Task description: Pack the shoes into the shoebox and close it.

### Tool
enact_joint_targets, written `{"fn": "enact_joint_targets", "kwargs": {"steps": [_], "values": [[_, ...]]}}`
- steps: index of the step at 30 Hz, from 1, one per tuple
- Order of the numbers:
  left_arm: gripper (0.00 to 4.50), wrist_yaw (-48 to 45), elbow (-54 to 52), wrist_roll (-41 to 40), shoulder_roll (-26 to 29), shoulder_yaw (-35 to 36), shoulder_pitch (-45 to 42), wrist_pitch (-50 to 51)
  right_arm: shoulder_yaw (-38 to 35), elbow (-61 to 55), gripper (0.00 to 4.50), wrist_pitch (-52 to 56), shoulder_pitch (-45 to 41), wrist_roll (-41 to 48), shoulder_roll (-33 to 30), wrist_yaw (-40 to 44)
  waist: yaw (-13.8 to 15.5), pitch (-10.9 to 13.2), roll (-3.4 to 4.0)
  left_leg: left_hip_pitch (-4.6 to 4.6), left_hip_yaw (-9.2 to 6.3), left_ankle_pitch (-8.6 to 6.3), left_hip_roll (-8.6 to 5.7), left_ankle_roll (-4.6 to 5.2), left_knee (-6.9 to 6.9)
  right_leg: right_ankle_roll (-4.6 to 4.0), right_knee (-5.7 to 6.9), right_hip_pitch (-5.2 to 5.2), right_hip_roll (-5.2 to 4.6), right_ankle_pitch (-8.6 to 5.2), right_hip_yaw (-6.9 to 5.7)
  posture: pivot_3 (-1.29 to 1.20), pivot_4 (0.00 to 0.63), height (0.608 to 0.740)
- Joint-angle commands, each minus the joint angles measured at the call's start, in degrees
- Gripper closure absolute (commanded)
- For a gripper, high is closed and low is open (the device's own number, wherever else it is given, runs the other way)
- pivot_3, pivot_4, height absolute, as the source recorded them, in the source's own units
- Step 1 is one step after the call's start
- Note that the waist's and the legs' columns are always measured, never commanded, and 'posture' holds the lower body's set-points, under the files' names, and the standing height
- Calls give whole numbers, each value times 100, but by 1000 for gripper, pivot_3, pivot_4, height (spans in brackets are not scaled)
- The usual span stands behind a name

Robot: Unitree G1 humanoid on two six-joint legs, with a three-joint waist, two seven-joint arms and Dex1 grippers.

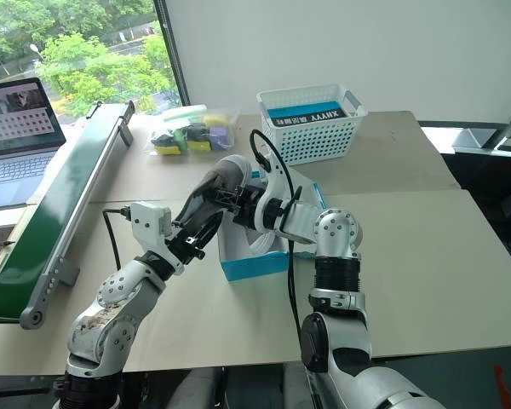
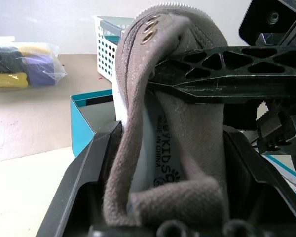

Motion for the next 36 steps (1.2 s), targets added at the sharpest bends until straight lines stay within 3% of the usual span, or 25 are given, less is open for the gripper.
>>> {"fn": "enact_joint_targets", "kwargs": {"steps": [1,2,7,8,11,14,19,23,30,36], "values": [[2093,50,-4,182,94,50,185,-25,-331,-196,3679,-339,-421,622,494,-60,1,0,0,0,0,0,0,0,0,0,0,0,0,0,0,0,150,729],[2093,46,-16,235,89,14,203,-97,-336,-200,3704,-318,-440,730,483,-110,2,0,0,0,0,0,0,0,0,0,0,1,0,0,0,0,150,729],[111,3,-104,378,75,-178,348,-175,-451,-115,3777,-358,-491,1312,440,-357,3,2,4,-1,0,0,0,0,0,0,-1,1,-1,0,0,0,150,729],[42,-12,-121,403,85,-212,364,-167,-481,-71,3777,-405,-502,1398,429,-434,6,2,4,-2,0,0,0,0,0,0,-2,1,-1,0,0,0,150,729],[42,-72,-195,441,115,-260,461,-202,-483,-14,3777,-734,-559,1323,332,-648,5,3,6,0,0,0,0,0,0,1,0,1,0,0,0,0,150,729],[42,-293,-431,634,447,-350,741,-286,207,-143,3777,-1040,-728,338,-384,-534,-42,7,13,-1,0,0,0,0,0,1,0,0,1,0,0,0,150,729],[42,-688,-776,494,973,-12,1265,-299,1164,-38,3777,-468,-1204,-410,-1483,91,-30,16,28,-12,2,0,0,1,-2,2,-4,-10,0,-2,0,0,150,729],[42,-840,-807,471,1170,144,1402,-335,1459,318,3777,333,-1530,-556,-1925,442,-17,16,28,-13,2,0,0,1,-2,2,-7,-7,-2,-3,0,0,150,729],[42,-820,-870,526,1107,95,1267,-276,1743,1282,3777,1667,-2118,-885,-1832,764,-30,17,29,-14,2,0,1,1,-2,1,-7,-9,-1,-2,0,0,150,729],[42,-745,-945,565,997,16,1308,-262,2659,2166,3777,1230,-2396,-1748,-1759,1284,-22,17,29,-14,2,0,0,1,-2,1,-6,-9,-1,-3,-1,0,150,729]]}}
